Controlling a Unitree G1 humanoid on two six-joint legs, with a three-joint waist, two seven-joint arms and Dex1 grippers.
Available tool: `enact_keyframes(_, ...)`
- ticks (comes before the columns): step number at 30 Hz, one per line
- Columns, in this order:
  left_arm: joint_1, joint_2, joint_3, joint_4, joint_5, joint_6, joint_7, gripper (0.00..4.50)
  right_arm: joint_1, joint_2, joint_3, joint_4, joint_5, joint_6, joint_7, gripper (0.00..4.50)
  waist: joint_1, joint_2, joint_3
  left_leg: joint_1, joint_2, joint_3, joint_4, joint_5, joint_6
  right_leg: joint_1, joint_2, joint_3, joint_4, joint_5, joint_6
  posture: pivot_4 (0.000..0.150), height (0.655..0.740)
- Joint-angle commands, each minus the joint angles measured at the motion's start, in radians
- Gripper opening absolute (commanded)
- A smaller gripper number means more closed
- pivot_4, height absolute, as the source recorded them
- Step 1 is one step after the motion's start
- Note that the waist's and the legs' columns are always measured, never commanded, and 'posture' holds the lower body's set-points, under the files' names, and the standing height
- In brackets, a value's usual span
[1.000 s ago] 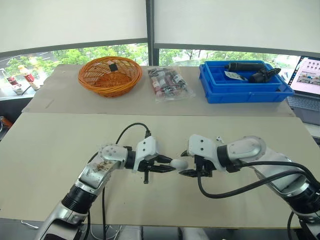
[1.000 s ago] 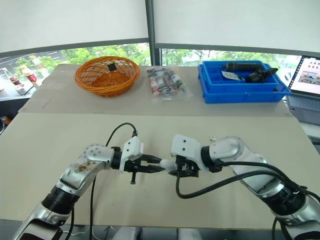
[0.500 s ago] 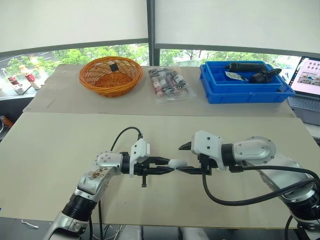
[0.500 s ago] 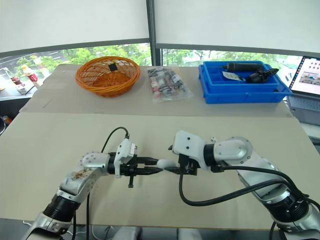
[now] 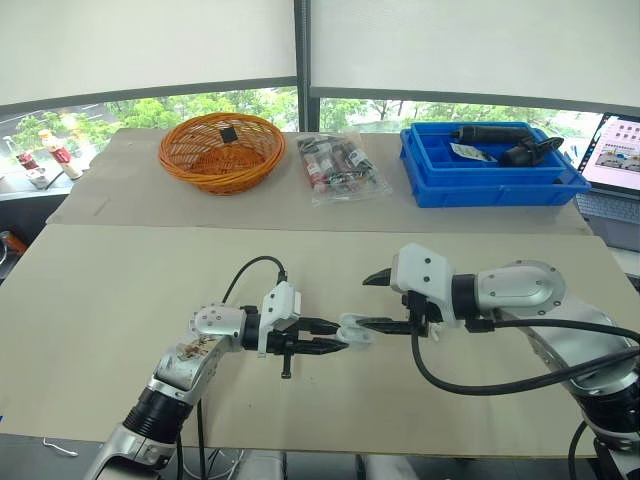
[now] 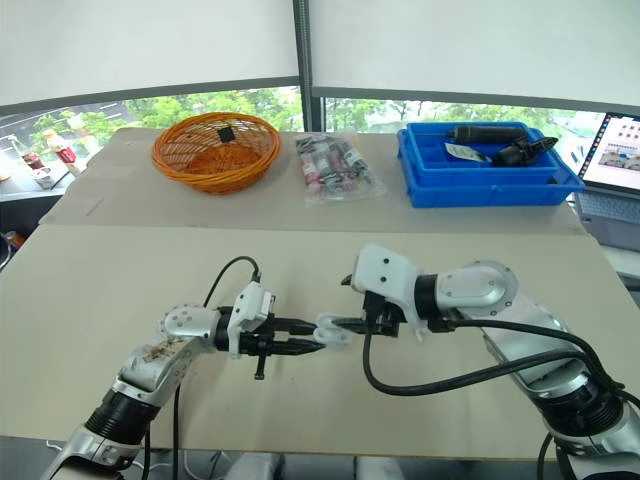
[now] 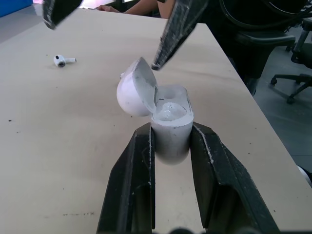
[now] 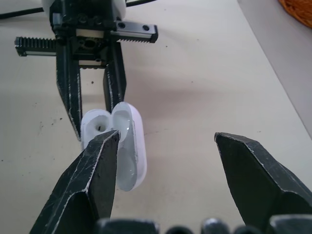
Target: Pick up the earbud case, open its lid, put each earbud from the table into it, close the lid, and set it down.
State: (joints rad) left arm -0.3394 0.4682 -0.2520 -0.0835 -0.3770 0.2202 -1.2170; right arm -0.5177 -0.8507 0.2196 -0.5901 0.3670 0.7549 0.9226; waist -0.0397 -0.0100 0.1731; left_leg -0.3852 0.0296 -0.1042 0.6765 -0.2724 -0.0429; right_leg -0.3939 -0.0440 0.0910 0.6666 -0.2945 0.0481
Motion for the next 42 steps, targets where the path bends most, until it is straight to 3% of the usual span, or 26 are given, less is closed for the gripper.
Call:
enact_keyframes(1, 0.000, -0.003, 0.018, -0.003, -0.002, -0.025, 0.009, 0.54, 0.012, -0.010, -0.076, -0.051, 0.067, 0.025, 0.018, 3.45, 0.000, 0.000, 0.000, 0.000, 0.000, 0.000, 0.000, 0.000, 0.000, 0.000, 0.000, 0.000, 0.000, 0.000, 0.000, 0.150, 0.7136)
enact_keyframes(11, 0.087, -0.030, 0.228, 0.050, -0.001, -0.126, 0.225, 0.54, 0.453, 0.041, -0.454, -0.135, 0.098, -0.201, -0.024, 3.45, 0.016, 0.000, 0.000, 0.002, 0.000, 0.000, 0.000, 0.000, 0.001, 0.003, 0.000, 0.000, -0.001, 0.000, 0.000, 0.150, 0.7136)
enact_keyframes(15, 0.142, -0.034, 0.283, 0.050, -0.018, -0.114, 0.266, 0.54, 0.686, 0.174, -0.665, -0.078, 0.058, -0.346, -0.085, 3.45, 0.027, -0.001, 0.000, 0.003, 0.000, 0.000, 0.000, 0.000, 0.000, 0.004, 0.000, 0.000, -0.001, 0.000, 0.000, 0.150, 0.7136)
enact_keyframes(21, 0.167, -0.034, 0.292, 0.049, -0.006, -0.152, 0.277, 0.54, 0.924, 0.285, -0.828, 0.100, -0.033, -0.640, -0.078, 3.45, 0.026, 0.000, 0.000, 0.005, 0.000, 0.001, 0.000, 0.000, 0.000, 0.006, -0.001, 0.001, -0.001, 0.000, 0.001, 0.150, 0.7136)
enact_keyframes(32, 0.104, -0.057, 0.302, 0.112, 0.056, -0.284, 0.363, 0.54, 1.126, 0.331, -0.848, 0.274, -0.066, -0.794, -0.080, 3.45, 0.011, 0.001, -0.001, 0.009, 0.000, 0.003, -0.002, 0.000, 0.000, 0.007, 0.000, 0.004, 0.000, 0.000, 0.001, 0.150, 0.7136)
enact_keyframes(36, 0.115, -0.056, 0.298, 0.114, 0.053, -0.289, 0.363, 0.54, 1.131, 0.325, -0.858, 0.267, -0.019, -0.751, -0.090, 4.49, 0.010, 0.001, -0.001, 0.009, 0.000, 0.003, -0.002, 0.000, 0.000, 0.007, 0.000, 0.004, -0.001, 0.000, 0.001, 0.150, 0.7136)
enact_keyframes(42, 0.133, -0.052, 0.300, 0.116, 0.049, -0.296, 0.360, 0.54, 1.104, 0.306, -0.818, 0.183, 0.004, -0.692, -0.115, 4.50, 0.010, 0.001, -0.001, 0.009, 0.000, 0.003, -0.002, 0.000, 0.000, 0.007, 0.000, 0.004, -0.001, 0.000, 0.001, 0.150, 0.7136)
